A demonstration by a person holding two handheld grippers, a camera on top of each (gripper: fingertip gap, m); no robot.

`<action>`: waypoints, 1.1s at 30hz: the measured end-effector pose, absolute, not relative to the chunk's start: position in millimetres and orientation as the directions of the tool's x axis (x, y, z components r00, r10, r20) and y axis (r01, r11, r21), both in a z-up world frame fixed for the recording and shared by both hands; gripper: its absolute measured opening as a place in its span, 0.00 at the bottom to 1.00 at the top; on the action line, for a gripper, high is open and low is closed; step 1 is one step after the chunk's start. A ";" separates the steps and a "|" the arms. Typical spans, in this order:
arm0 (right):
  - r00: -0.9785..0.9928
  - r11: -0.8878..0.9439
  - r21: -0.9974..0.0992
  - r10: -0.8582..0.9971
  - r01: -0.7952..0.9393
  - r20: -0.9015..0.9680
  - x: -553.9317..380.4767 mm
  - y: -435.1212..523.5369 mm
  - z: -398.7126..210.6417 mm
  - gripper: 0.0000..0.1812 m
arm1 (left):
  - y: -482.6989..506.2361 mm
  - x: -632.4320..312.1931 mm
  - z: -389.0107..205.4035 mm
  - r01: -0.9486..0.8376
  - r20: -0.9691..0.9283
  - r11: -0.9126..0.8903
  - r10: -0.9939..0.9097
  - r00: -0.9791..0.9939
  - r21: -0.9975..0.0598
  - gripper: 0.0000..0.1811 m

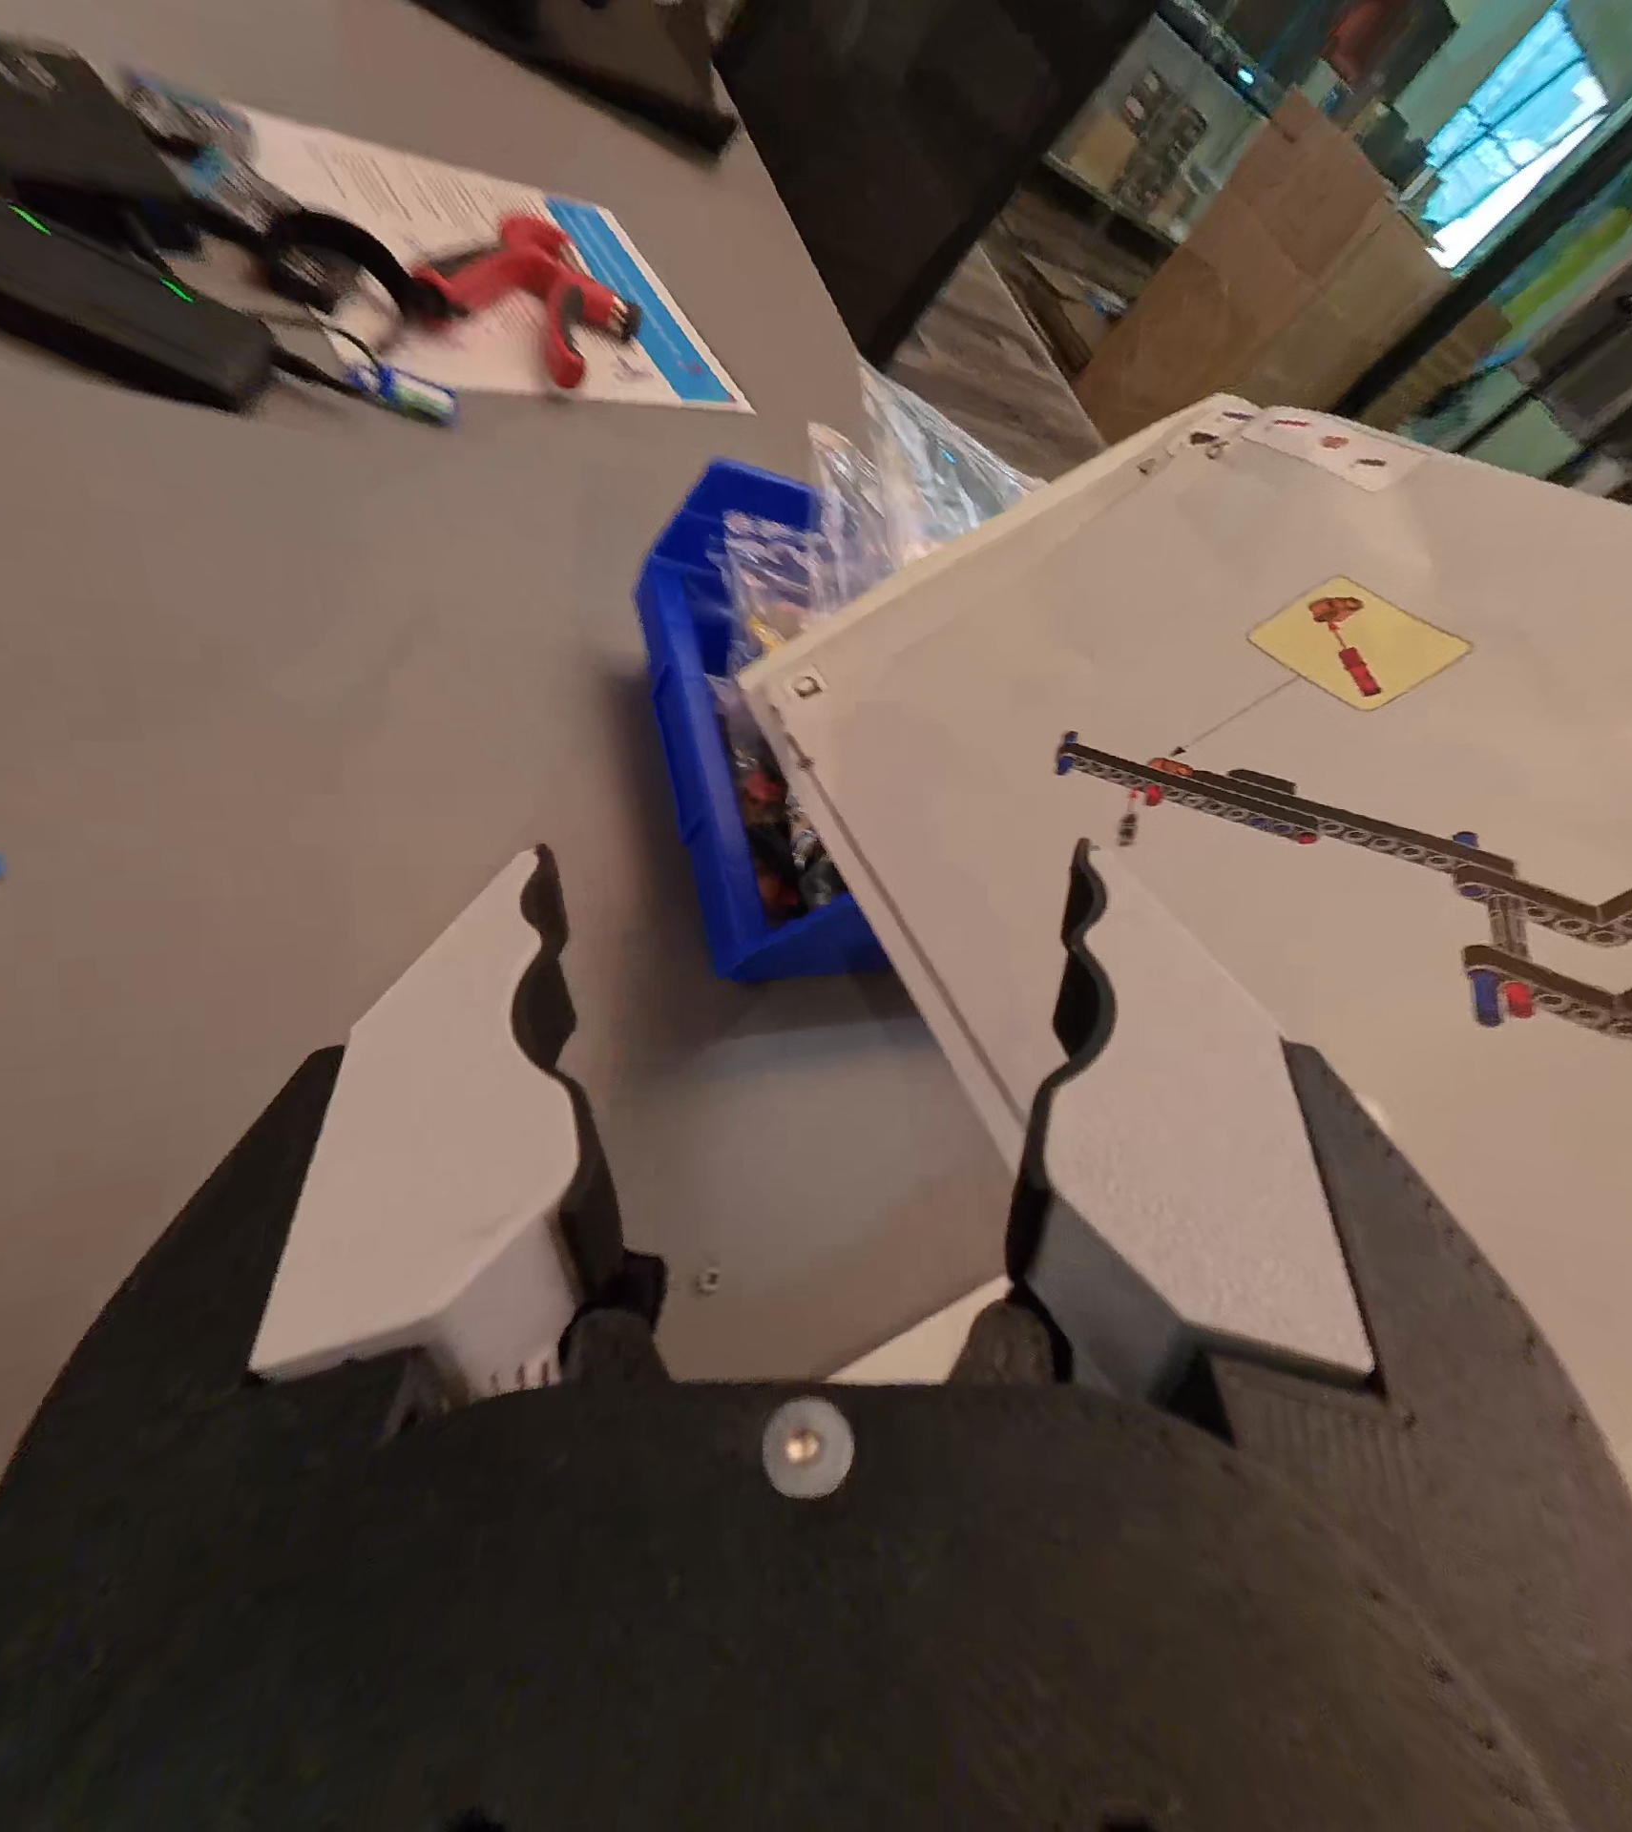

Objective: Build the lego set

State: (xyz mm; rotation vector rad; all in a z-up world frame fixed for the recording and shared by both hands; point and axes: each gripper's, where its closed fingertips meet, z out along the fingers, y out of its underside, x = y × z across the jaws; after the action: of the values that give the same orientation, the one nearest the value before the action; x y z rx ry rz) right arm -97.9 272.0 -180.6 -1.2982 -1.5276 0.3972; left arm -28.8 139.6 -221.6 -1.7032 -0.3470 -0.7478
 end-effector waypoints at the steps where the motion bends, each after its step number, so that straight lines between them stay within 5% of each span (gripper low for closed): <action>1: 0.116 0.343 -0.798 0.884 0.496 0.453 -95.5 265.0 -179.0 0.51 | 139.4 -29.3 -220.9 0.596 0.645 -0.269 -0.159 0.747 -0.756 0.08; 13: -0.208 0.042 -0.932 0.977 0.359 -0.036 -53.3 176.3 -182.2 0.15 | 139.3 -24.4 -210.4 0.649 0.692 -0.241 -0.218 0.689 -0.722 0.08; 17: -0.333 -0.073 -0.930 0.921 0.361 -0.202 -47.9 149.0 -186.5 0.13 | 138.4 -20.1 -204.8 0.667 0.708 -0.237 -0.249 0.661 -0.706 0.09; 33: -0.529 -0.219 -0.907 0.753 0.359 -0.391 -33.7 132.4 -179.8 0.11 | 128.4 -1.6 -178.9 0.731 0.742 -0.255 -0.469 0.479 -0.633 0.08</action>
State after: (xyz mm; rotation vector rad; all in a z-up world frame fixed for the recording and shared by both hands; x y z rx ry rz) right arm -33.7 132.4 -179.8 -1.3155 -1.7319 1.8078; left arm -1.6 128.4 -178.9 -1.4255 -0.2463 -1.1570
